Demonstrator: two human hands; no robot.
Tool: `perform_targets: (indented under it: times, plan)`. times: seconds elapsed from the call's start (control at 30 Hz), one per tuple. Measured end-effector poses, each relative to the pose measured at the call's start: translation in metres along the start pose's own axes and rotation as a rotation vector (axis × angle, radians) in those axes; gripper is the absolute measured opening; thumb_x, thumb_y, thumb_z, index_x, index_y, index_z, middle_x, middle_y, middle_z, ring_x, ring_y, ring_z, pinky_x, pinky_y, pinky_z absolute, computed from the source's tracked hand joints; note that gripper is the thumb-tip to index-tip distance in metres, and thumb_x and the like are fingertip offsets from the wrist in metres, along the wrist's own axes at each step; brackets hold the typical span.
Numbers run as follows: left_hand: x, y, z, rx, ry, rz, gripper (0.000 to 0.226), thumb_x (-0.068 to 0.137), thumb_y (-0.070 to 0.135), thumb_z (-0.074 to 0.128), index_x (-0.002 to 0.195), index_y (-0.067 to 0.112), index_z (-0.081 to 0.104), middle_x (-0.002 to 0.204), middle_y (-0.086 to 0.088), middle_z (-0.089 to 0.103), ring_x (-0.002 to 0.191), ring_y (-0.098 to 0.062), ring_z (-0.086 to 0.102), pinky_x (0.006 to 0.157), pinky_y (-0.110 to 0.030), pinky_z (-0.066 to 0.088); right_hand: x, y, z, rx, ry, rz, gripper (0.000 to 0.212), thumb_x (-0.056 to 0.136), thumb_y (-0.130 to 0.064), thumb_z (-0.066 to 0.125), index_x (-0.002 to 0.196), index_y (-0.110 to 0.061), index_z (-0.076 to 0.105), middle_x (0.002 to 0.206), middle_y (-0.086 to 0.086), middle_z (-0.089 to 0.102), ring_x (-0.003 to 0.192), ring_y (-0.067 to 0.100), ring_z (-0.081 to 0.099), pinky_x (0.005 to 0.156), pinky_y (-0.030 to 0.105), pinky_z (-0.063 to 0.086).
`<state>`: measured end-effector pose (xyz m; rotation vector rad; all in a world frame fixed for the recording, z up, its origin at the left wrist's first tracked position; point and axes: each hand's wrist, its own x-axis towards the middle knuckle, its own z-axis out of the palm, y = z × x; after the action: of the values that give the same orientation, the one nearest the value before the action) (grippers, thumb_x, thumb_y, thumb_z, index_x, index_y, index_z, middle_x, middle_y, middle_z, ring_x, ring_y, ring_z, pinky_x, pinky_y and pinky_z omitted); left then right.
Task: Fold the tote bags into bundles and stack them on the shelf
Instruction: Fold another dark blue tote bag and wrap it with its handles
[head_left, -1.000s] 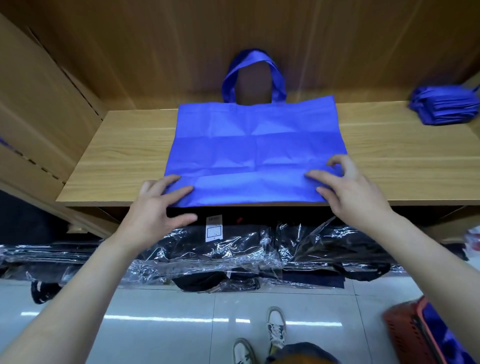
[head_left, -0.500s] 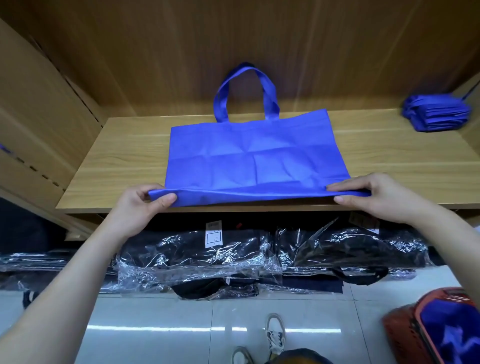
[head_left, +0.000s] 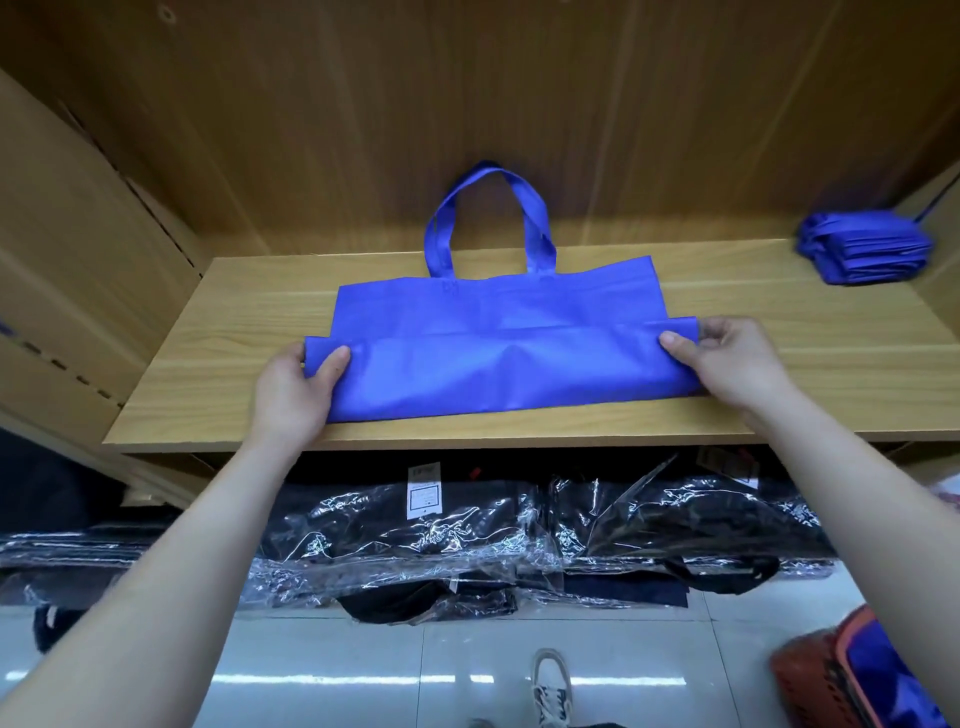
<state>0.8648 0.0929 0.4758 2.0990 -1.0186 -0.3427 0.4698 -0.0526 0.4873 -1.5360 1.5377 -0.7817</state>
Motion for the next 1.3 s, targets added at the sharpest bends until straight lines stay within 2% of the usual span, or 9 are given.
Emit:
perform_targets:
  times: [0.23, 0.4, 0.53, 0.67, 0.8, 0.93, 1.03, 1.13, 1.3]
  plan:
    - [0.002, 0.005, 0.004, 0.576, -0.023, -0.041, 0.051, 0.094, 0.060, 0.040, 0.083, 0.011, 0.047, 0.095, -0.021, 0.064, 0.088, -0.039, 0.058, 0.070, -0.039, 0.042, 0.000, -0.008, 0.020, -0.630, 0.131, 0.026, 0.044, 0.092, -0.044, 0.056, 0.067, -0.009, 0.051, 0.072, 0.012, 0.059, 0.081, 0.037, 0.058, 0.061, 0.035, 0.037]
    - [0.004, 0.009, 0.002, 0.619, -0.002, -0.125, 0.051, 0.090, 0.062, 0.047, 0.090, 0.012, 0.052, 0.097, -0.016, 0.065, 0.092, -0.038, 0.059, 0.070, -0.038, 0.042, -0.010, -0.009, 0.031, -0.744, 0.249, -0.034, 0.034, 0.095, -0.043, 0.051, 0.099, -0.009, 0.054, 0.097, 0.022, 0.064, 0.093, 0.043, 0.060, 0.069, 0.038, 0.036]
    - [0.003, -0.001, 0.004, 0.434, 0.154, 0.345, 0.024, 0.085, 0.024, 0.070, 0.106, 0.015, 0.062, 0.103, -0.011, 0.060, 0.100, -0.038, 0.055, 0.078, -0.048, 0.049, -0.018, 0.001, 0.037, -0.649, 0.357, -0.211, 0.043, 0.091, -0.028, 0.061, 0.129, -0.016, 0.045, 0.117, 0.020, 0.049, 0.098, 0.044, 0.055, 0.077, 0.048, 0.043]
    - [0.006, -0.013, 0.005, 0.269, -0.167, 0.556, 0.020, 0.093, 0.019, 0.062, 0.111, 0.017, 0.070, 0.121, 0.000, 0.066, 0.117, -0.025, 0.059, 0.099, -0.034, 0.045, -0.009, 0.011, 0.034, -0.719, 0.146, -0.603, 0.042, 0.081, 0.001, 0.058, 0.119, -0.016, 0.063, 0.129, 0.012, 0.056, 0.111, 0.038, 0.055, 0.087, 0.050, 0.047]
    - [-0.004, -0.024, -0.012, 0.459, -0.510, 0.558, 0.091, 0.075, 0.072, 0.057, 0.150, 0.027, 0.031, 0.154, 0.015, 0.021, 0.146, -0.007, 0.014, 0.119, -0.027, 0.011, -0.014, 0.016, 0.008, -0.764, -0.325, -0.599, 0.072, 0.087, -0.065, 0.033, 0.141, -0.020, 0.049, 0.150, -0.005, 0.039, 0.142, 0.015, 0.034, 0.118, 0.035, 0.024]
    - [-0.015, -0.032, -0.022, 0.488, -0.478, 0.660, 0.089, 0.075, 0.044, 0.078, 0.149, 0.025, 0.032, 0.155, 0.006, 0.025, 0.146, -0.014, 0.022, 0.118, -0.021, 0.011, -0.019, 0.018, -0.010, -0.946, -0.446, -0.666, 0.107, 0.065, -0.092, 0.026, 0.152, -0.029, 0.019, 0.154, -0.017, 0.008, 0.143, -0.001, 0.006, 0.117, 0.020, 0.003]
    - [-0.019, -0.033, -0.029, 0.313, -0.465, 0.599, 0.070, 0.078, 0.014, 0.080, 0.137, 0.032, 0.047, 0.144, 0.021, 0.039, 0.139, -0.005, 0.033, 0.114, -0.010, 0.014, -0.021, 0.019, -0.017, -0.853, -0.475, -0.653, 0.095, 0.072, -0.081, 0.051, 0.149, -0.032, 0.028, 0.154, -0.018, 0.019, 0.144, 0.000, 0.016, 0.115, 0.013, 0.006]
    - [-0.026, -0.028, -0.038, -0.014, -0.427, 0.298, 0.068, 0.081, -0.015, 0.063, 0.102, 0.049, 0.069, 0.108, 0.041, 0.060, 0.118, 0.013, 0.050, 0.103, -0.003, 0.030, -0.027, 0.014, -0.021, -0.531, -0.485, -0.516, 0.059, 0.080, -0.027, 0.078, 0.133, -0.031, 0.054, 0.143, -0.014, 0.046, 0.136, -0.001, 0.036, 0.111, 0.006, 0.017]
    - [-0.030, -0.016, -0.027, -0.197, -0.229, -0.011, 0.023, 0.093, 0.012, 0.062, 0.078, 0.027, 0.073, 0.072, 0.020, 0.070, 0.086, -0.008, 0.062, 0.082, -0.028, 0.045, -0.030, 0.003, -0.022, -0.129, -0.344, -0.270, 0.024, 0.082, -0.005, 0.074, 0.090, -0.028, 0.074, 0.085, -0.018, 0.074, 0.077, -0.010, 0.062, 0.075, 0.003, 0.044]
